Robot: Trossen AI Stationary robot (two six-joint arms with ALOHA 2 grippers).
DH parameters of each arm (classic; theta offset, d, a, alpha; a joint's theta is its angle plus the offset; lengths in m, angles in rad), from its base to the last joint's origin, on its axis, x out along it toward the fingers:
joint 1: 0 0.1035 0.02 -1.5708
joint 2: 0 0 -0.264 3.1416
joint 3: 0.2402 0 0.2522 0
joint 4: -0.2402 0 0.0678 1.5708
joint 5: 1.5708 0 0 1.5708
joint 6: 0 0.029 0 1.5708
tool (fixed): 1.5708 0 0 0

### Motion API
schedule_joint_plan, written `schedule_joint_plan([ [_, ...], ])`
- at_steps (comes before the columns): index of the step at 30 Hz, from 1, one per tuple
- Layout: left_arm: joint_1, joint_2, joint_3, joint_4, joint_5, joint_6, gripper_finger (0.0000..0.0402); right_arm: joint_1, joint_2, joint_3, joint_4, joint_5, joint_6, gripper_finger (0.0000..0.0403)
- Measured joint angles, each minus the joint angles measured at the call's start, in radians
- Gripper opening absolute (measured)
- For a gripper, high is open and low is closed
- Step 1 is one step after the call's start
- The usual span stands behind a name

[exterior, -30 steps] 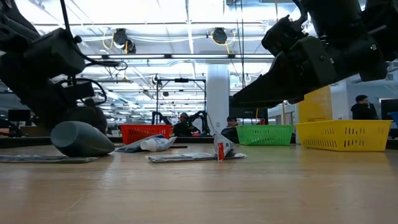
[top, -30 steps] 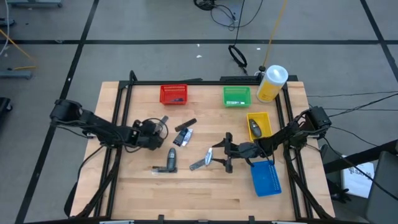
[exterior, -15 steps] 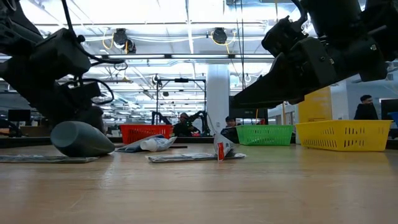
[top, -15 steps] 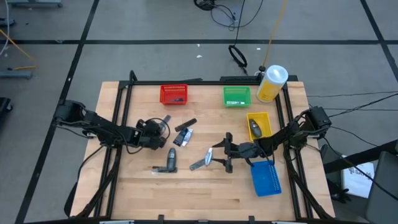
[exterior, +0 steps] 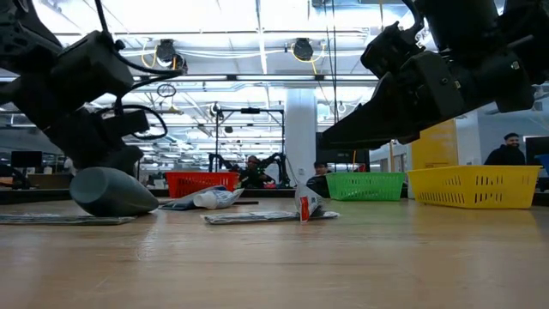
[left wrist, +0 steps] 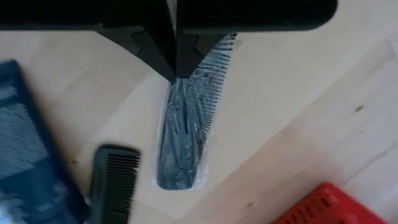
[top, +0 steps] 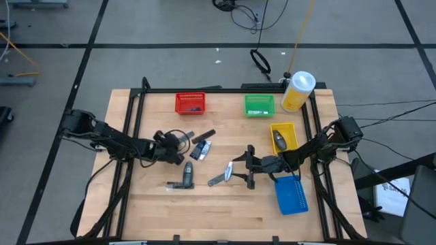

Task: Pick & Place Travel size toiletries
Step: Put the black comb into the blue bin

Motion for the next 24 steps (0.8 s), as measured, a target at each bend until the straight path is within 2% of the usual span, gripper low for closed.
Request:
schedule_joint_plan([
  [4, -0.004, 0.000, 0.030, 0.001, -0.008, 0.055, 0.0001, 0.000, 0.000, 0.000, 0.000, 0.001, -0.001, 0.0276],
  [10, -0.046, 0.000, 0.062, -0.010, -0.125, 0.080, 0.0001, -0.012, 0.000, 0.000, 0.000, 0.000, -0.001, 0.0276],
  [13, -0.060, 0.000, 0.080, -0.013, -0.139, 0.082, 0.0001, -0.019, 0.000, 0.000, 0.000, -0.001, -0.008, 0.0276],
  [20, -0.078, -0.001, 0.132, -0.009, -0.092, 0.106, 0.0000, -0.060, 0.000, 0.028, -0.010, -0.032, -0.081, 0.0276],
  [24, -0.078, -0.001, 0.164, -0.007, -0.039, 0.109, 0.0000, -0.091, 0.000, 0.094, -0.099, -0.053, -0.169, 0.0276],
])
